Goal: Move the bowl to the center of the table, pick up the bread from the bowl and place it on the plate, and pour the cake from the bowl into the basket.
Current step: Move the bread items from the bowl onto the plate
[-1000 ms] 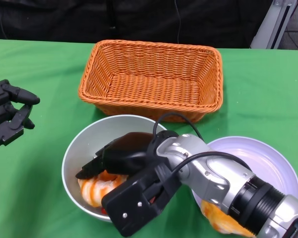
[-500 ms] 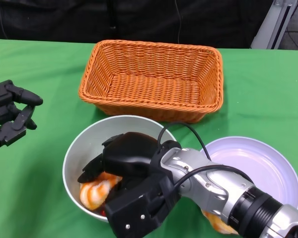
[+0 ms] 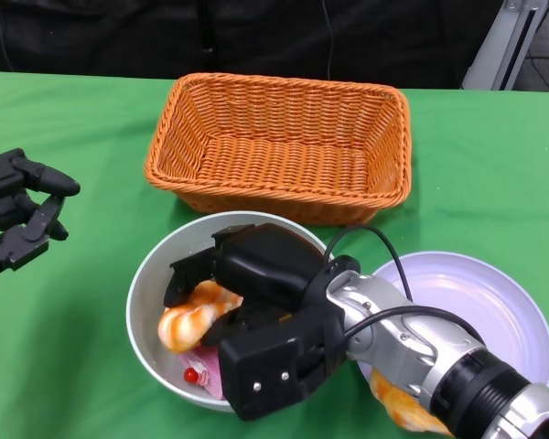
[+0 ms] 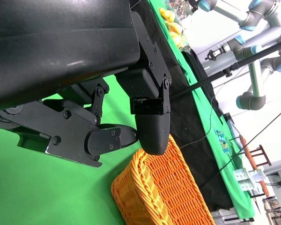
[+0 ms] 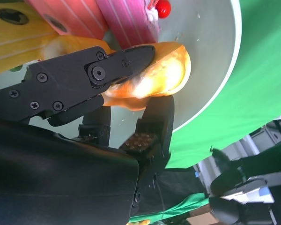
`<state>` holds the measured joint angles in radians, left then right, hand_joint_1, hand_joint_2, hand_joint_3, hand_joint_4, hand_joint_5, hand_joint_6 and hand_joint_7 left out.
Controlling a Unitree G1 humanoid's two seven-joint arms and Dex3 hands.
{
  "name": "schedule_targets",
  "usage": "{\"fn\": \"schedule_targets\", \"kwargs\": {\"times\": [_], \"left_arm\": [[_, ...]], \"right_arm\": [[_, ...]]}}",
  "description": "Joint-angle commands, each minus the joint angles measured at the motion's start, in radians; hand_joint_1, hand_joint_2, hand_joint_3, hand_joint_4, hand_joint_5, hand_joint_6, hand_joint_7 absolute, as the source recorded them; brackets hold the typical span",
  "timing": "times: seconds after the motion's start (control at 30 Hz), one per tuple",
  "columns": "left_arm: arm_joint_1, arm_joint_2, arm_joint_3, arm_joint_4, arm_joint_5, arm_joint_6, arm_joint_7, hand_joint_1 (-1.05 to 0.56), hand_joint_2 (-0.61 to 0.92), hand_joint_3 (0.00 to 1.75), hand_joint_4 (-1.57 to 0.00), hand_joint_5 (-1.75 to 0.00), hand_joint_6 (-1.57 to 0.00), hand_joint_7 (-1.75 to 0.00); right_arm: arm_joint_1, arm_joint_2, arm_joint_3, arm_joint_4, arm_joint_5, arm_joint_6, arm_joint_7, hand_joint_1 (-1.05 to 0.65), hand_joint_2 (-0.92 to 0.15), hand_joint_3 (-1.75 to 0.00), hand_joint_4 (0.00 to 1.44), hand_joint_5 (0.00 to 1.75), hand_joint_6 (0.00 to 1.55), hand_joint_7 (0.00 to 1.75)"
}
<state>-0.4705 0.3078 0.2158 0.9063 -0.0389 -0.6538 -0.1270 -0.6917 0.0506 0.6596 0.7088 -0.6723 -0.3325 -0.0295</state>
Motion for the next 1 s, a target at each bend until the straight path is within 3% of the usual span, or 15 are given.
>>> {"fn": "schedule_targets", "kwargs": {"times": [0.03, 0.17, 0.2, 0.23, 0.3, 0.43, 0.5, 0.6, 0.7, 0.8, 0.83, 0.93, 1.0], "left_arm": [[0.001, 0.026, 0.003, 0.012, 0.008, -0.020, 0.013, -0.10, 0.78, 0.56, -0.86, -1.44, -0.86, -1.07], [0.000, 0.025, 0.004, 0.014, 0.012, -0.018, 0.012, -0.10, 0.79, 0.56, -0.86, -1.44, -0.86, -1.06], [0.000, 0.024, 0.003, 0.013, 0.013, -0.015, 0.012, -0.10, 0.79, 0.56, -0.86, -1.44, -0.86, -1.06], [0.000, 0.025, 0.002, 0.011, 0.016, -0.011, 0.014, -0.10, 0.79, 0.56, -0.86, -1.44, -0.86, -1.05], [0.001, 0.026, -0.001, 0.010, 0.023, -0.011, 0.021, -0.11, 0.79, 0.55, -0.86, -1.44, -0.86, -1.04], [0.000, 0.024, -0.002, 0.014, 0.026, -0.014, 0.024, -0.11, 0.79, 0.54, -0.86, -1.43, -0.86, -1.04], [-0.001, 0.023, -0.002, 0.012, 0.024, -0.011, 0.025, -0.12, 0.79, 0.53, -0.86, -1.44, -0.87, -1.03], [-0.001, 0.021, -0.002, 0.008, 0.020, -0.003, 0.023, -0.12, 0.81, 0.52, -0.86, -1.44, -0.87, -1.02], [-0.005, 0.024, -0.002, 0.015, 0.019, -0.006, 0.020, -0.11, 0.81, 0.51, -0.85, -1.45, -0.87, -1.02], [-0.008, 0.025, 0.001, 0.023, 0.013, -0.007, 0.014, -0.09, 0.81, 0.51, -0.86, -1.45, -0.88, -1.03], [-0.009, 0.026, 0.001, 0.024, 0.014, -0.008, 0.015, -0.09, 0.81, 0.51, -0.87, -1.45, -0.88, -1.03], [-0.006, 0.029, -0.001, 0.023, 0.018, -0.010, 0.018, -0.09, 0.81, 0.51, -0.87, -1.44, -0.88, -1.02], [-0.005, 0.031, -0.001, 0.023, 0.018, -0.012, 0.018, -0.09, 0.81, 0.51, -0.87, -1.44, -0.87, -1.02]], "right_arm": [[0.011, -0.015, -0.030, -0.001, 0.023, -0.017, -0.006, -0.20, -0.92, -0.03, 0.93, 0.92, 1.11, 0.11], [0.017, -0.013, -0.054, -0.019, 0.045, -0.015, 0.014, -0.19, -0.92, -0.02, 0.95, 0.89, 1.13, 0.08], [0.023, -0.014, -0.070, -0.040, 0.066, -0.005, 0.032, -0.17, -0.92, -0.10, 0.89, 1.21, 1.16, 0.07], [0.029, -0.014, -0.084, -0.061, 0.085, 0.005, 0.051, -0.16, -0.92, -0.14, 0.85, 1.36, 1.17, 0.07], [0.041, -0.015, -0.102, -0.095, 0.111, 0.020, 0.081, -0.15, -0.92, -0.16, 0.82, 1.47, 1.19, 0.07], [0.078, -0.019, -0.144, -0.205, 0.181, 0.079, 0.180, -0.17, -0.92, -0.16, 0.86, 1.34, 1.18, 0.05], [0.101, -0.024, -0.165, -0.273, 0.220, 0.110, 0.227, -0.17, -0.92, -0.16, 0.90, 1.17, 1.20, 0.05], [0.135, -0.033, -0.192, -0.381, 0.266, 0.173, 0.291, -0.17, -0.92, -0.17, 0.91, 1.12, 1.22, 0.06], [0.169, -0.041, -0.216, -0.471, 0.300, 0.220, 0.322, -0.16, -0.92, -0.18, 0.89, 1.20, 1.23, 0.07], [0.214, -0.057, -0.250, -0.582, 0.350, 0.276, 0.361, -0.14, -0.92, -0.21, 0.85, 1.40, 1.25, 0.12], [0.226, -0.061, -0.258, -0.610, 0.361, 0.292, 0.371, -0.13, -0.91, -0.23, 0.81, 1.53, 1.23, 0.20], [0.267, -0.084, -0.292, -0.708, 0.405, 0.337, 0.401, -0.13, -0.80, -0.44, 0.79, 1.71, 0.96, 0.78], [0.283, -0.092, -0.305, -0.742, 0.426, 0.352, 0.410, -0.12, -0.77, -0.50, 0.81, 1.74, 0.91, 0.90]]}}
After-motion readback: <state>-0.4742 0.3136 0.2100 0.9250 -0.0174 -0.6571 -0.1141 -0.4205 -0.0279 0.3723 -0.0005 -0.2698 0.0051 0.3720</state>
